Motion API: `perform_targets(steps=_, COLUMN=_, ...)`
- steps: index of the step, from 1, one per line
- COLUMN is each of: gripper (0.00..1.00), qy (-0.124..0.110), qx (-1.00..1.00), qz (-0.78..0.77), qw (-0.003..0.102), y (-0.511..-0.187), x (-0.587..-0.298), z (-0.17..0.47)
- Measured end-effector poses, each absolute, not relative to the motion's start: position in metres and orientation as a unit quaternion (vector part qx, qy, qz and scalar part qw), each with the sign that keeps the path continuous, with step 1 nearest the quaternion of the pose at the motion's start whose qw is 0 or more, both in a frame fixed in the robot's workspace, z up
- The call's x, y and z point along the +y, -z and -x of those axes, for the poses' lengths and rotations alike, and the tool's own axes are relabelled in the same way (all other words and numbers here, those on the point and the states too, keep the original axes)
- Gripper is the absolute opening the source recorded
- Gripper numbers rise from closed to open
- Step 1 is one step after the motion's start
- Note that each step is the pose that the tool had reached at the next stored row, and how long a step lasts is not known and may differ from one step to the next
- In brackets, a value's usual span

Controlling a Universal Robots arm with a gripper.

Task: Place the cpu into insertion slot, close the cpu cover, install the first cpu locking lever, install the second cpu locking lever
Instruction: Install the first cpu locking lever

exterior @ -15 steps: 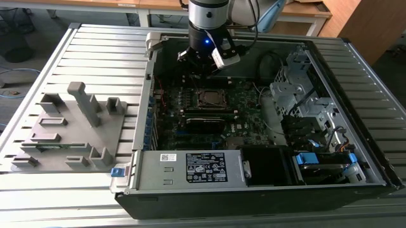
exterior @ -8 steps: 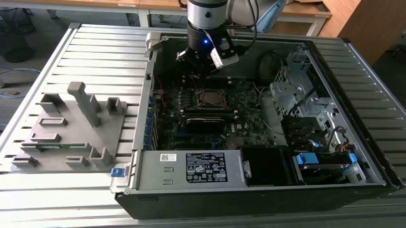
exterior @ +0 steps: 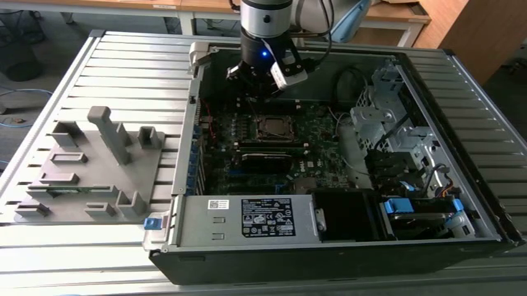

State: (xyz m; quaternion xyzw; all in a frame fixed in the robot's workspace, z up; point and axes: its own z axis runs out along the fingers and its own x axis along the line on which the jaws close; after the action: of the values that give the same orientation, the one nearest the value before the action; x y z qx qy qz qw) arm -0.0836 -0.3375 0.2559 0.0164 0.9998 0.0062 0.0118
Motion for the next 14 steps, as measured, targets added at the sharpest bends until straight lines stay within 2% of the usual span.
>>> perform_targets(steps=14, gripper=0.11, qy=-0.006, qx=1.000, qz=-0.016, qw=0.012, y=-0.2558, x=-0.3375, z=0.0857)
